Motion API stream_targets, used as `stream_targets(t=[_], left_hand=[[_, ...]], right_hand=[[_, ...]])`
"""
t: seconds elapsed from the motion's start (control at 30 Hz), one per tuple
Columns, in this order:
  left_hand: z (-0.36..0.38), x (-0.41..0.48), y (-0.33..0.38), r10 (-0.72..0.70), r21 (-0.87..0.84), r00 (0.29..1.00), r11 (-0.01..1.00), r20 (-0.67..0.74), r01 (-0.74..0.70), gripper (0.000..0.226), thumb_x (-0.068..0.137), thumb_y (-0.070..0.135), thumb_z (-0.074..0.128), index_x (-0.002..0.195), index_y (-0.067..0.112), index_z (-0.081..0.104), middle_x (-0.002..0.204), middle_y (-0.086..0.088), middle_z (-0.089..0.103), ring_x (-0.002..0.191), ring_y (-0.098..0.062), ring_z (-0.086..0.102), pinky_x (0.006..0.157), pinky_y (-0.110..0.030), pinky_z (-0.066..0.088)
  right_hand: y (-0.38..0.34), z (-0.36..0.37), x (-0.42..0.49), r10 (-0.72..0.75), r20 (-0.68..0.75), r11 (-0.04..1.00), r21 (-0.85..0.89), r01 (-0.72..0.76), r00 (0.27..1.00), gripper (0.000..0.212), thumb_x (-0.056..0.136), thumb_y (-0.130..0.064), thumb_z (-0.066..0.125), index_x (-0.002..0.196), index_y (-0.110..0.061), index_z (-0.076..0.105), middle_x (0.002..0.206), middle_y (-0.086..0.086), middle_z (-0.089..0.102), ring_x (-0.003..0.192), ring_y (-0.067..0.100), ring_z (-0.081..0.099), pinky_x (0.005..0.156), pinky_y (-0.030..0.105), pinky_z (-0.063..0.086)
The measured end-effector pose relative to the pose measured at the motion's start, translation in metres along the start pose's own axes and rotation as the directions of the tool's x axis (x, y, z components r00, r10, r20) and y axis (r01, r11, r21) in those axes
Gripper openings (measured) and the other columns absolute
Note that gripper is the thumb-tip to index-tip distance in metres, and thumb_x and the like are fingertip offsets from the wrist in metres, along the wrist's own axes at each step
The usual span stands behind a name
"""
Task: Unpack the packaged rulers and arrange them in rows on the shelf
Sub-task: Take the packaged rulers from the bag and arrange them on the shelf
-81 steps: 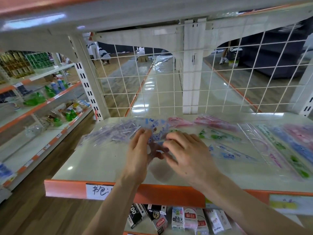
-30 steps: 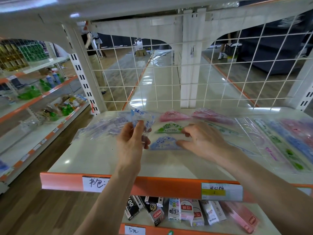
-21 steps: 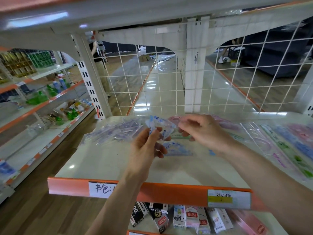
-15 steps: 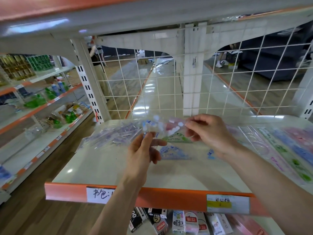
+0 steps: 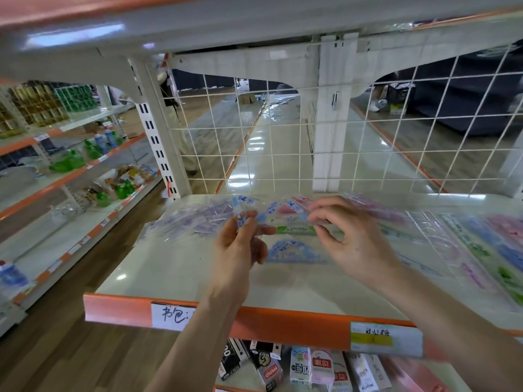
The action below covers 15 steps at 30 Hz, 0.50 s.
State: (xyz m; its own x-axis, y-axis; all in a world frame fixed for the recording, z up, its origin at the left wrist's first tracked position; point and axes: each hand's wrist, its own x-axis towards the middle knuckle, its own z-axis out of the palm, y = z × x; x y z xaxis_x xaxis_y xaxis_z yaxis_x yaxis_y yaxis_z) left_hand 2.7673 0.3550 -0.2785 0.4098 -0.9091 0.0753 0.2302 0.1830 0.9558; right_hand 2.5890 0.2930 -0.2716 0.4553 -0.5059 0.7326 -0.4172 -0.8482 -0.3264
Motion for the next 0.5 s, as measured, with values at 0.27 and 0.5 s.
stream_targets(t=[0.27, 0.5], left_hand=[[0.000, 0.000, -0.001, 0.031, 0.032, 0.999, 0.999, 0.023, -0.032, 0.011, 0.098, 0.016, 0.050, 0.092, 0.012, 0.059, 0.081, -0.009, 0.072, 0.045, -0.014, 0.049, 0.049, -0.027, 0.038], [0.001, 0.000, 0.000, 0.009, 0.034, 1.000, 0.999, -0.012, -0.009, 0.014, 0.097, 0.022, 0.052, 0.091, 0.013, 0.060, 0.080, -0.008, 0.072, 0.045, -0.014, 0.048, 0.046, -0.024, 0.042]], right_hand=[[-0.012, -0.005, 0.006, 0.224, 0.155, 0.962, -0.195, -0.193, 0.962, 0.034, 0.085, -0.025, 0.069, 0.116, -0.012, 0.065, 0.100, -0.001, 0.058, 0.080, 0.016, 0.059, 0.071, 0.034, 0.051], [-0.010, -0.007, 0.009, 0.363, 0.204, 0.929, -0.158, -0.336, 0.909, 0.023, 0.086, -0.033, 0.067, 0.104, -0.018, 0.069, 0.079, -0.010, 0.054, 0.072, 0.009, 0.053, 0.060, 0.014, 0.037]])
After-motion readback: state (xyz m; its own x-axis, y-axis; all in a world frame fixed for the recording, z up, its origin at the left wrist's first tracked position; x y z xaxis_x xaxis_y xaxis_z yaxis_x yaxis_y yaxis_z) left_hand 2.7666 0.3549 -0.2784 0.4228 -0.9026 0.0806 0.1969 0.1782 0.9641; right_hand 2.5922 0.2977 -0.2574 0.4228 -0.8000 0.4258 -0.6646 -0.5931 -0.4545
